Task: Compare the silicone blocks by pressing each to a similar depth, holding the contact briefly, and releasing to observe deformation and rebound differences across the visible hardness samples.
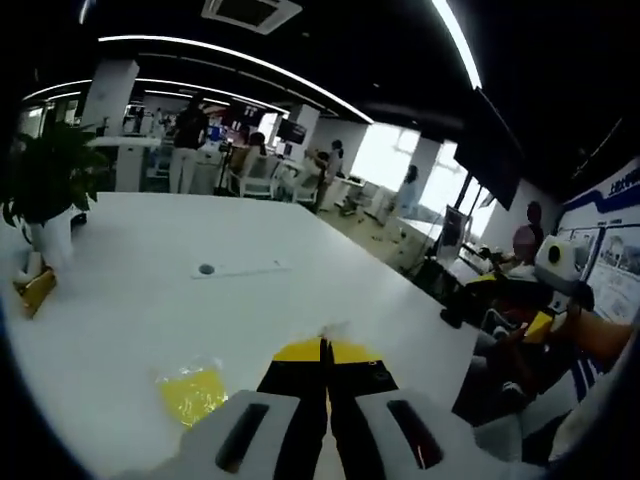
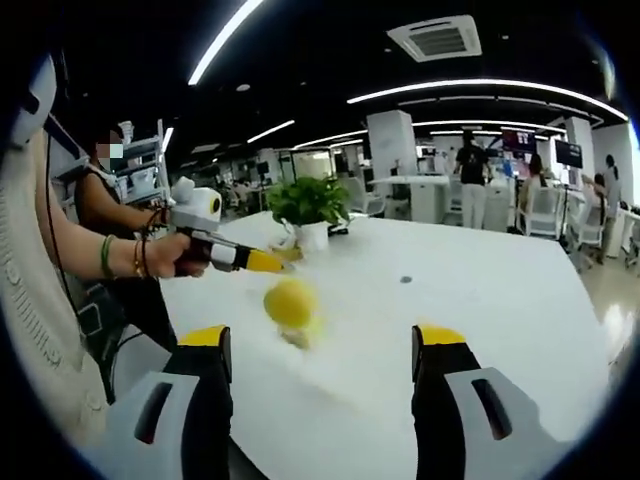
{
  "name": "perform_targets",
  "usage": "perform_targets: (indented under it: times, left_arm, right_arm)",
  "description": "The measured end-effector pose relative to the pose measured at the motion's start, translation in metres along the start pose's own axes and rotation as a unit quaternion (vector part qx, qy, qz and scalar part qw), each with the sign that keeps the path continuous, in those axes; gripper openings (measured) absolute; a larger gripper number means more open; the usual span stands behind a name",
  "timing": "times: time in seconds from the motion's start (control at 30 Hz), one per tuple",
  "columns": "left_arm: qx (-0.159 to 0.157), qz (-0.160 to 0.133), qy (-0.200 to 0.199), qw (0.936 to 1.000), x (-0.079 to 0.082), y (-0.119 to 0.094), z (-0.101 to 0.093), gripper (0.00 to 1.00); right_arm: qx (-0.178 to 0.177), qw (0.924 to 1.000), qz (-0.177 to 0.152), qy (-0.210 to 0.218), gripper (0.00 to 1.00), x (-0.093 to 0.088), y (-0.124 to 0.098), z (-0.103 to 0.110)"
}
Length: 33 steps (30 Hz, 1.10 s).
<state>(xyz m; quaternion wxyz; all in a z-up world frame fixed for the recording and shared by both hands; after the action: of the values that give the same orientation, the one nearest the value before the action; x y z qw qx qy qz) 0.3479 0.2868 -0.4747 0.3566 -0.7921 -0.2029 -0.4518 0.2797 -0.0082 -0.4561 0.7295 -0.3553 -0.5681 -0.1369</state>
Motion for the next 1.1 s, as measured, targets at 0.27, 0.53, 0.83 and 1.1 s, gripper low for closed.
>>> perform_targets:
  times: [0.27, 0.53, 0.83, 1.1]
  left_arm:
    - [-0.024, -0.016, 0.034, 0.9990, 0.032, -0.012, -0.010, 0.00]
    - [-0.051, -0.023, 0.059, 0.9967, 0.047, -0.017, -0.021, 0.00]
    - [-0.067, -0.017, 0.074, 0.9949, 0.050, -0.015, -0.023, 0.00]
    - [-0.080, -0.007, 0.076, 0.9939, 0.050, -0.011, -0.025, 0.00]
  right_arm:
    - [0.029, 0.9985, 0.006, -0.046, 0.69, 0.030, 0.016, -0.004]
    - [0.056, 0.9946, 0.017, -0.085, 0.69, 0.050, 0.034, -0.008]
    - [0.098, 0.9867, 0.053, -0.118, 0.70, 0.058, 0.062, -0.010]
    - [0.133, 0.9768, 0.085, -0.145, 0.70, 0.065, 0.090, -0.009]
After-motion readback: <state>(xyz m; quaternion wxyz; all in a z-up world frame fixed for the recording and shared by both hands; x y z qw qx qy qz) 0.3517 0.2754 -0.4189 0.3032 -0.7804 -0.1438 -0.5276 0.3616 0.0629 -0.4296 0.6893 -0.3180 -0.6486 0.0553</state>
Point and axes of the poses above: the point that each gripper's makers call its tool centre point, and the gripper's own axes: y roughly forward along the fingers, z roughly to its left, x roughly out of its top, the point moved 10 cm from there along -y, roughly backward along the fingers, and after that the axes turned 4 degrees about z, right-handed, at the moved point
